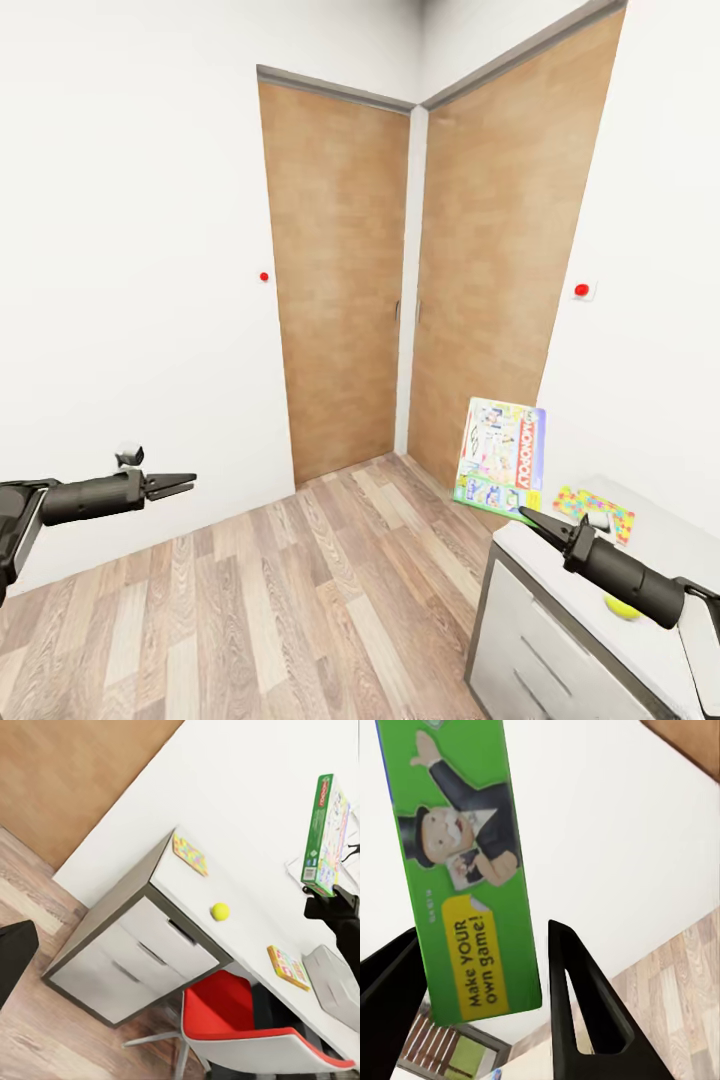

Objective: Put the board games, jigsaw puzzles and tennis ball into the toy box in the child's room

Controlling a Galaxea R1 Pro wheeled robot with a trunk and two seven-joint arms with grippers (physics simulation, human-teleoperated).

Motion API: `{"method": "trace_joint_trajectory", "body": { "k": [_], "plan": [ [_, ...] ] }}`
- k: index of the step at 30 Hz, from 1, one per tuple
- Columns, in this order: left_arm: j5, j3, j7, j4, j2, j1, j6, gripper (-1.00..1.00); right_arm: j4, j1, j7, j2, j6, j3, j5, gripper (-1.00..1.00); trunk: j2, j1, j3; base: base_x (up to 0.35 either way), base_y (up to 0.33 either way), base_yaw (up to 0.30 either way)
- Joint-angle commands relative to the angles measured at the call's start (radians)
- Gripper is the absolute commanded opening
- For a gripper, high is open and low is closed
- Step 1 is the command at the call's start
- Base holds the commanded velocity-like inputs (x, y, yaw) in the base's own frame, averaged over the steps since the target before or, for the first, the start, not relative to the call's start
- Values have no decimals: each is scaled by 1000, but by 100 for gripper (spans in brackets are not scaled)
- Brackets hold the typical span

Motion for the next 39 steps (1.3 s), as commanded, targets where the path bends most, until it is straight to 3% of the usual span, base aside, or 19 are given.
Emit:
{"method": "trace_joint_trajectory", "body": {
  "k": [1, 4, 9, 12, 16, 22, 39],
  "plan": [
    [-4, 1, -6, -14, 3, 0, 11, 100, -5, 1, 5, 0, 10, -9, -3, -100, -1, 0, 0, 0, 0, -281],
    [-3, 1, -6, -32, 7, 0, 13, 100, -10, 2, 5, 0, 12, -24, -4, -100, -1, 0, 0, 0, 0, -281],
    [-2, 2, -6, -45, 57, 0, 13, 100, -14, 7, 28, 0, 12, -36, -4, -100, -1, 0, 0, 0, 0, -281],
    [-1, 2, -6, -45, 70, 0, 13, 100, -14, 9, 60, -1, 12, -39, -4, -100, -1, 0, 0, 0, 0, -281],
    [-1, 2, -6, -44, 74, 0, 13, 100, -15, 17, 82, -1, 12, -61, -4, -100, -1, 0, 0, 0, 0, -281],
    [0, 2, -6, -42, 75, 0, 14, 100, -14, 34, 94, -1, 12, -130, -4, -100, -1, 0, 0, 0, 0, -281],
    [1, 2, -6, -40, 73, 0, 15, 100, -11, 38, 96, 0, 12, -150, -4, -100, -1, 0, 0, 0, 0, -281]
  ]
}}
